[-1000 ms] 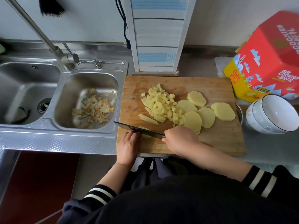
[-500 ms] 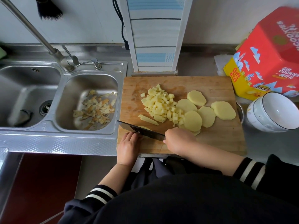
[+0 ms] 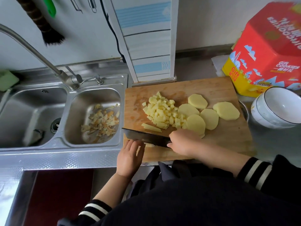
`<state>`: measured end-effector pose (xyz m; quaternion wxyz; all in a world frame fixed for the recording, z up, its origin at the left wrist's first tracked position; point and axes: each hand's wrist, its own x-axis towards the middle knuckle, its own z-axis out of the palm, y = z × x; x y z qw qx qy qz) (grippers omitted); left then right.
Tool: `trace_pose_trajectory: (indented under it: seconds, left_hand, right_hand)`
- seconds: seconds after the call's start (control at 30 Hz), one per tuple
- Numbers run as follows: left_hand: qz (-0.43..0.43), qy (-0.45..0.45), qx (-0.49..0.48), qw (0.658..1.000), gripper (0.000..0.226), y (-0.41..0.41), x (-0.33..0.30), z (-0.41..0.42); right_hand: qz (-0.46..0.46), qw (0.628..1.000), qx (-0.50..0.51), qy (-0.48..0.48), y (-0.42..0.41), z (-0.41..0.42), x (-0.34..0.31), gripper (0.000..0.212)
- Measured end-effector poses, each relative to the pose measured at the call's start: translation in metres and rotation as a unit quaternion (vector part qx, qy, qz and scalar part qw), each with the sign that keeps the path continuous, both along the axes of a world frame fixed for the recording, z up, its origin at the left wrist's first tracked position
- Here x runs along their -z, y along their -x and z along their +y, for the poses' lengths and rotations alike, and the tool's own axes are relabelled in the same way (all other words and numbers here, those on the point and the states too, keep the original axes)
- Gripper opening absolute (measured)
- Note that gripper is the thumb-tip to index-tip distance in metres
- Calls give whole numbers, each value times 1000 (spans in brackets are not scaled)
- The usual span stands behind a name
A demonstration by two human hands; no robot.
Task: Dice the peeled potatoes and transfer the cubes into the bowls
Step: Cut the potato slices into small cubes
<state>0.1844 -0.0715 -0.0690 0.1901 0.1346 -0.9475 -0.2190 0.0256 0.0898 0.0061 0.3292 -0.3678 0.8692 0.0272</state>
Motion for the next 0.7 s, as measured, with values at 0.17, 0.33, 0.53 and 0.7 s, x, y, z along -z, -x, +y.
trace_pose_trajectory:
  seconds: [0.17,0.33,0.53,0.7]
  left_hand:
    - [143,57,6,988,12,38,-84,-17]
    - [-253,-55,97,961,15,81,-122,-36]
    - [-469,-30,140,871,31,98,-111,-24]
    - [-482,-29,151,863,47,102,-108,-20]
  right_hand:
    - [38,998,-20,38,-8,8,1,32]
    - [89,992,-23,84,-12,10,-1,18]
    - [101,988,-45,104,-18,13,3,36]
    - [104,987,-48,114,-18,16,3,39]
